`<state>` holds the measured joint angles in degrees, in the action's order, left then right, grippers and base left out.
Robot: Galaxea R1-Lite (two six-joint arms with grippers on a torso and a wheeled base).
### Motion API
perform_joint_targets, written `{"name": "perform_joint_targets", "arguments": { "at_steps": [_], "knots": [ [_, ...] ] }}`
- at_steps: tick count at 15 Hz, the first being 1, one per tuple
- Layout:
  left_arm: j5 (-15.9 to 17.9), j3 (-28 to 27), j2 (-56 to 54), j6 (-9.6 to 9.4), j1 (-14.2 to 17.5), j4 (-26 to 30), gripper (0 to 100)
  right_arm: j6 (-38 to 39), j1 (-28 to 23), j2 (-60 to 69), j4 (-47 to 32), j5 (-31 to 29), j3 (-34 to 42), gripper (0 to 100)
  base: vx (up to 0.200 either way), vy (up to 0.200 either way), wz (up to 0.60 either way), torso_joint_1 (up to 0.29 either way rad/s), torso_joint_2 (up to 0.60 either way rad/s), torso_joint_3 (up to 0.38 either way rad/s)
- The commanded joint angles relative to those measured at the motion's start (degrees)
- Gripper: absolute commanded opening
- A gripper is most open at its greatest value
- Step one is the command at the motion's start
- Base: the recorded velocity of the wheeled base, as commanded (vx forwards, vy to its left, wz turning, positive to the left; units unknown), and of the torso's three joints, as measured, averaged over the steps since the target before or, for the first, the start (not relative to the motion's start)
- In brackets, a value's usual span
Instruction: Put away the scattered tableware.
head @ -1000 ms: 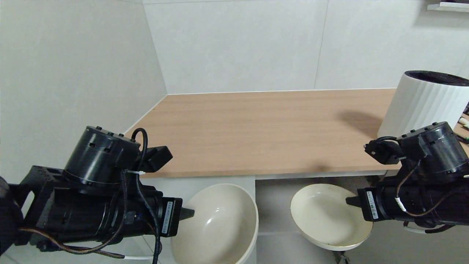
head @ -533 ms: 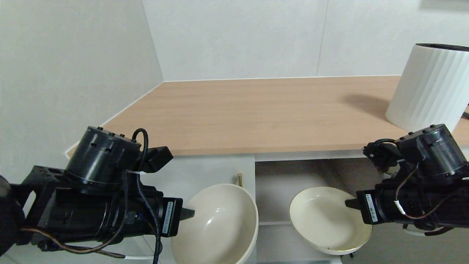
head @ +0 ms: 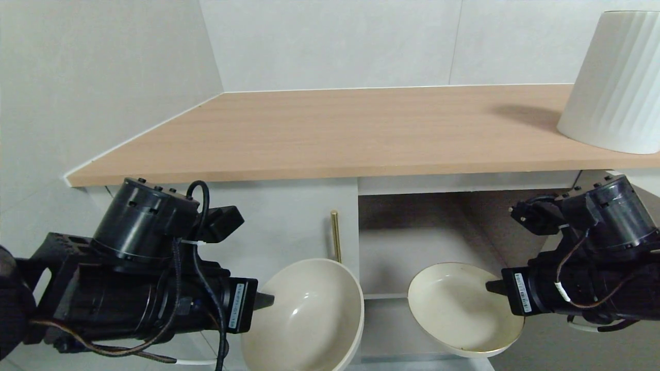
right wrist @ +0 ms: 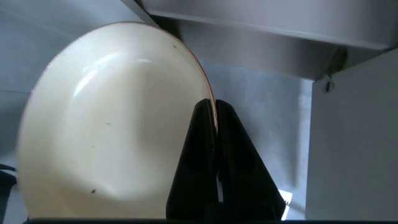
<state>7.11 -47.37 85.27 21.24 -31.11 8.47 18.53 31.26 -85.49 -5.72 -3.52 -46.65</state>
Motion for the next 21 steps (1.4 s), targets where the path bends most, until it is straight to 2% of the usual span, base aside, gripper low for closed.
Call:
{"name": "perform_joint_targets", "arguments": {
  "at_steps": [1, 7, 11, 14, 18, 19, 21],
  "knots": [
    [0.01, 0.0, 0.24, 0.03, 0.0, -0.03, 0, 0.02, 0.03, -0.11, 0.0, 0.01, -0.02, 0, 0.0, 0.0, 0.0, -0.027, 0.13, 0.066],
    [0.01, 0.0, 0.51, 0.03, 0.0, -0.03, 0, 0.1, -0.06, -2.66, 0.36, 0.01, 0.07, 0, 0.0, 0.0, 0.0, -0.004, 0.01, 0.008],
    [0.01, 0.0, 0.51, 0.03, 0.0, -0.03, 0, 0.28, -1.73, -11.98, 4.49, -0.34, -0.02, 0, 0.0, 0.0, 0.0, 0.0, 0.0, 0.0],
    [0.01, 0.0, 0.6, 0.03, 0.0, -0.03, 0, 0.63, -3.75, -19.36, 9.67, -0.34, -0.1, 0, 0.0, 0.0, 0.0, 0.0, 0.0, 0.0],
    [0.01, 0.0, 0.95, 0.03, 0.0, -0.03, 0, 3.62, -5.5, -31.93, 21.45, -0.96, -0.1, 0, 0.0, 0.0, 0.0, 0.0, 0.0, 0.0],
    [0.01, 0.0, 0.95, 0.03, 0.0, -0.03, 0, 4.23, -5.77, -33.69, 23.12, -1.49, -0.19, 0, 0.0, 0.0, 0.0, 0.0, 0.0, 0.0],
    [0.01, 0.0, 1.04, 0.03, 0.0, -0.03, 0, 4.59, -7.7, -40.45, 31.29, -5.09, -0.28, 0, 0.0, 0.0, 0.0, 0.0, 0.0, 0.0]
  ]
}}
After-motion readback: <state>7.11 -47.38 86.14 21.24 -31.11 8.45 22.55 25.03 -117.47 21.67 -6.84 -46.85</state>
